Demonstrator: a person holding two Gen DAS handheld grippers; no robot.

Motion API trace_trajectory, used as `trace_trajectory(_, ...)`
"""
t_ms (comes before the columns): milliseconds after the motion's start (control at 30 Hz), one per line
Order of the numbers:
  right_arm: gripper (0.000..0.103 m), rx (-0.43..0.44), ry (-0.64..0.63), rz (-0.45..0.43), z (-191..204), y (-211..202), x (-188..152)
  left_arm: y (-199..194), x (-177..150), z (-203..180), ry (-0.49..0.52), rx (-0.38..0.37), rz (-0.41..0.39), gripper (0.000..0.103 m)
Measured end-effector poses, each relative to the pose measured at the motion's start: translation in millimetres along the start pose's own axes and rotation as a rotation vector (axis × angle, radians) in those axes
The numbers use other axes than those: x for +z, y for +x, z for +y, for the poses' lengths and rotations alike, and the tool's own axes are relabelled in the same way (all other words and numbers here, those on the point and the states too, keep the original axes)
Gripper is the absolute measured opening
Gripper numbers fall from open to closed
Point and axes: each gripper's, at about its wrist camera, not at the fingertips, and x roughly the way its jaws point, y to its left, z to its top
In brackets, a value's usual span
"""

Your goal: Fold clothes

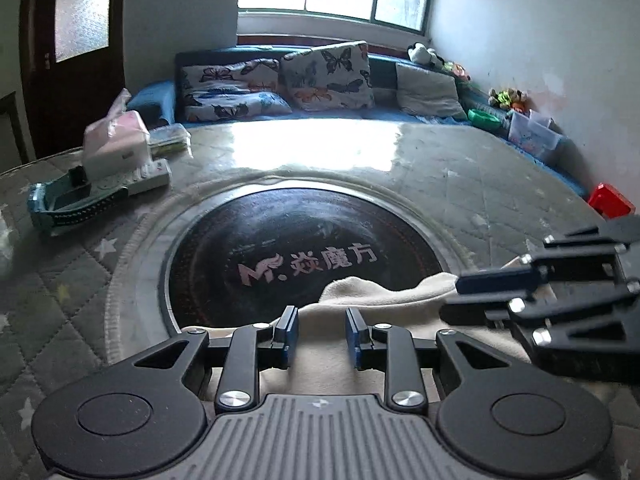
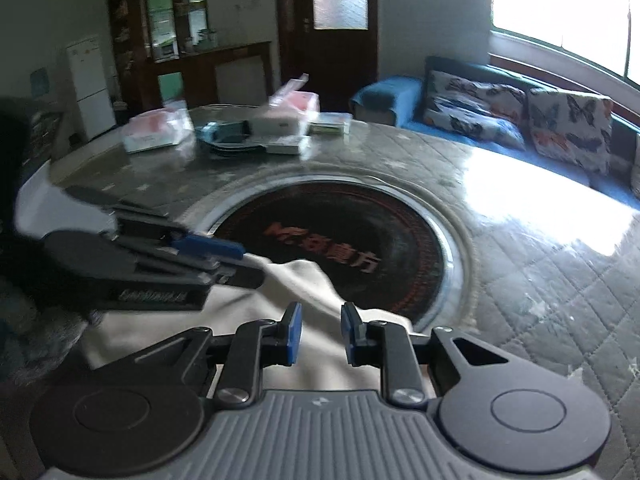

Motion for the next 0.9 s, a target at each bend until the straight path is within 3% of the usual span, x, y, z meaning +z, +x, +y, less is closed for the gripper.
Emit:
trace_trajectory(267,0.022,0.088,-0.104,0.001,49.1,-10.8,-13.3,-34.2,-8.3,27.1,-0.049,0.040,-0.046,0.028)
trace_trajectory(567,0.023,0.131,-0.286,-0.011,108.9,-7.1,-24.8,-60.4,-30.5,53.6,-0.105,0.087,-0.043,0.030)
trace_trajectory(767,0.023,0.147,-0.282,-0.043,122.6,-3.7,-16.5,-71.2,-37.9,64.6,-0.141,0.100,-0.054,0.030)
trace_trajectory(900,0.024,0.167,-0.321,-0.012,133.8,6.6,-20.9,-75.2,-41.1,69.4,-0.150,0.116,-0.049,0.035)
